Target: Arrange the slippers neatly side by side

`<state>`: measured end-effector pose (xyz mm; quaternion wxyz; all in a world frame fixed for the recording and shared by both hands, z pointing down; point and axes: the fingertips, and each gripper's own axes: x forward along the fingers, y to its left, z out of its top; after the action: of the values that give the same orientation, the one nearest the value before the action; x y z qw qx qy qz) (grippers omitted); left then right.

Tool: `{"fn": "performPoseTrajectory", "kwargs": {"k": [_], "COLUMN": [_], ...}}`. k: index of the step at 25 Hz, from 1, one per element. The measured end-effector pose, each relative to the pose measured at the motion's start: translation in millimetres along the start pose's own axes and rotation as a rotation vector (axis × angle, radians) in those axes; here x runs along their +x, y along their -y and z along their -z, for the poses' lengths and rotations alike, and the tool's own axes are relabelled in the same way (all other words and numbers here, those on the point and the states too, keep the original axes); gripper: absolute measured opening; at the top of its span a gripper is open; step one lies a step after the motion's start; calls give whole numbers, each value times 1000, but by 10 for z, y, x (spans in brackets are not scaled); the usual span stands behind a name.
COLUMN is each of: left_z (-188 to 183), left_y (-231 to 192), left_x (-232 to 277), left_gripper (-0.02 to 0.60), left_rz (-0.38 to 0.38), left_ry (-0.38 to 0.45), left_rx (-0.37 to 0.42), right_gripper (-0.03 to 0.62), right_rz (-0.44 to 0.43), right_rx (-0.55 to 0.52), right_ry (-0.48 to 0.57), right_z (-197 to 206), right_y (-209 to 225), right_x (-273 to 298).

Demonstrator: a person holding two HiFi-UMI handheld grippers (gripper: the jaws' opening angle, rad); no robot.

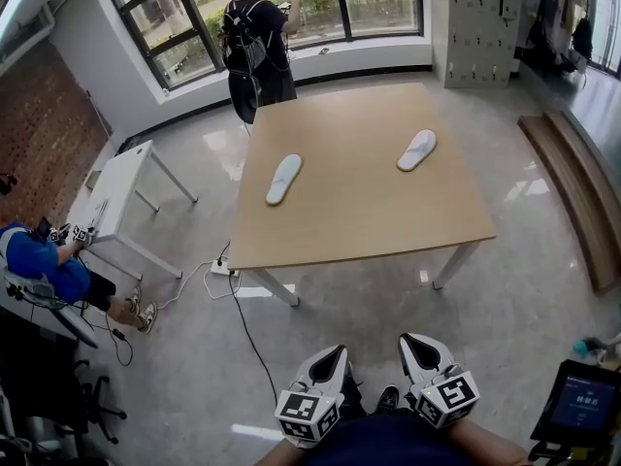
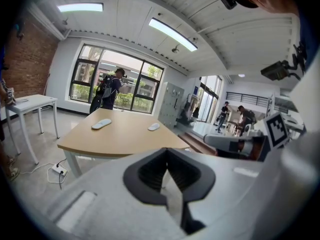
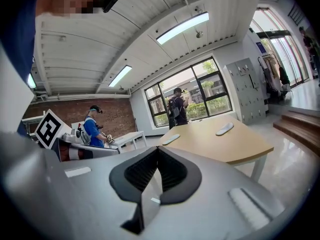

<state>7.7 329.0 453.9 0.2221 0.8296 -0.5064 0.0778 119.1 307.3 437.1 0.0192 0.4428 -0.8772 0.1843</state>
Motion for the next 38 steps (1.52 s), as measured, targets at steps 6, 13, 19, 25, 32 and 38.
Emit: {"fn": "performPoseTrajectory", "kwargs": {"k": [6,13,19,25,32,38], "left_z": [-223,-535,-670,-807,-963,-1201], "left_y": [-356,-889,-1383,-1633,-1711,-1740], "left_x": [456,816,983,1197,1474,1830], "left_gripper": [5,5,5,5,5,5], "left_rz": [67,116,131,120,66,-9], "left_ry": [2,0,9,3,-2,18], "left_rx": [12,1,-29,-59,-48,-30], "right_gripper": [11,11,11,11,11,11], "right_rz": [83,122,151,123,56,-9], "right_rx": [-8,-26,-40,-54,-25,-22], "right_ry": [6,-16,-38,-74,-83,-61], "right_z": [-110,-226,-346,-353,-394,-663], "right_y": [261,302,195,270,495,853], "right_x": [480,1089,1601,1894,2208,2510]}}
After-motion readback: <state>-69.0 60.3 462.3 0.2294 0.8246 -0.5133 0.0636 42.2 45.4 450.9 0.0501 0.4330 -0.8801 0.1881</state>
